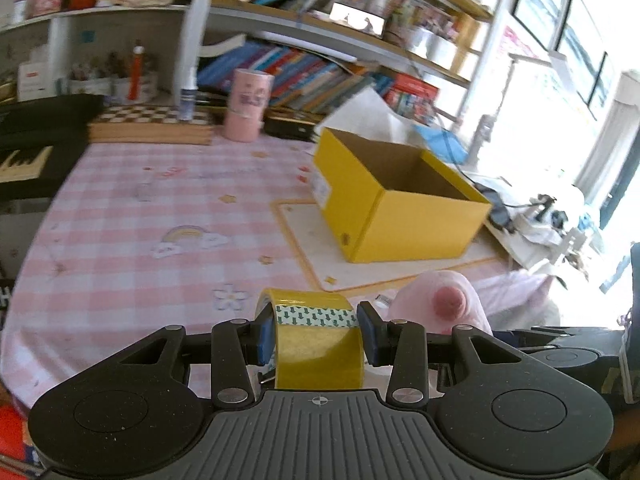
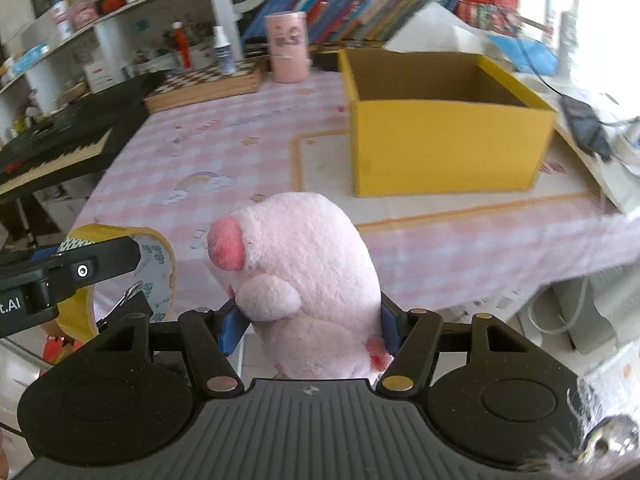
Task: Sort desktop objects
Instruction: 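Carry the tape roll and pink pig over the yellow box with both tools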
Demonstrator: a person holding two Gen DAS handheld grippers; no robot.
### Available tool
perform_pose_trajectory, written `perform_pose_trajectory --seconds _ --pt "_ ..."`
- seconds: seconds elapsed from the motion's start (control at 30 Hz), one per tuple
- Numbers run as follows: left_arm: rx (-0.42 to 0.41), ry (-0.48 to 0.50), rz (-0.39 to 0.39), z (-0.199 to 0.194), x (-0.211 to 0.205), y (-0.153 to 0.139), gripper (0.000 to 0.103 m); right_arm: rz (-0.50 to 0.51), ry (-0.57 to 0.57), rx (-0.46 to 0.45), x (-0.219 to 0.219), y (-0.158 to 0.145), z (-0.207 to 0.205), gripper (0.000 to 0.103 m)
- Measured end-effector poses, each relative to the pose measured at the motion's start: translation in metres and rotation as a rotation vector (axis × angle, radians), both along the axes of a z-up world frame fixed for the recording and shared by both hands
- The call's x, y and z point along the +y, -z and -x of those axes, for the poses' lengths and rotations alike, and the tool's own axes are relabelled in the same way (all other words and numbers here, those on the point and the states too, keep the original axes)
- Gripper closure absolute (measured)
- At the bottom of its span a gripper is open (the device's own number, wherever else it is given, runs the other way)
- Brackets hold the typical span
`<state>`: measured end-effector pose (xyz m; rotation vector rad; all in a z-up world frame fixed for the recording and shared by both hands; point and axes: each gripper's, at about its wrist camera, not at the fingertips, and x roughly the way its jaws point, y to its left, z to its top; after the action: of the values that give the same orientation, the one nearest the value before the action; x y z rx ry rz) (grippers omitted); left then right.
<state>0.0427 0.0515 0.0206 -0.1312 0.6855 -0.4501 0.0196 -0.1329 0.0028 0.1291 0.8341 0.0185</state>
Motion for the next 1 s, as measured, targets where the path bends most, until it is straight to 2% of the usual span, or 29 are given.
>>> perform_pose_trajectory --seconds 0.3,0.7,0.87,1.0 --pt "-0.017 0.103 -0.009 -0.005 -0.037 -0.002 0.063 -0.006 0.111 0.009 -0.035 0.001 0.015 0.041" --pt "-0.018 0.199 -0.03 -0.027 -0.094 -0.002 0.063 -0.021 0.208 0.032 -0.087 0.005 0.008 0.041" --pt "-0.064 0.242 -0.056 -0.035 -0.124 -0.008 0.063 -0.026 0.236 0.036 -0.113 0.005 0.0 0.041" --pt "-0.116 0.269 -0.067 -0.046 -0.148 -0.018 0.063 -0.008 0.246 -0.002 -0.133 0.0 -0.007 0.041"
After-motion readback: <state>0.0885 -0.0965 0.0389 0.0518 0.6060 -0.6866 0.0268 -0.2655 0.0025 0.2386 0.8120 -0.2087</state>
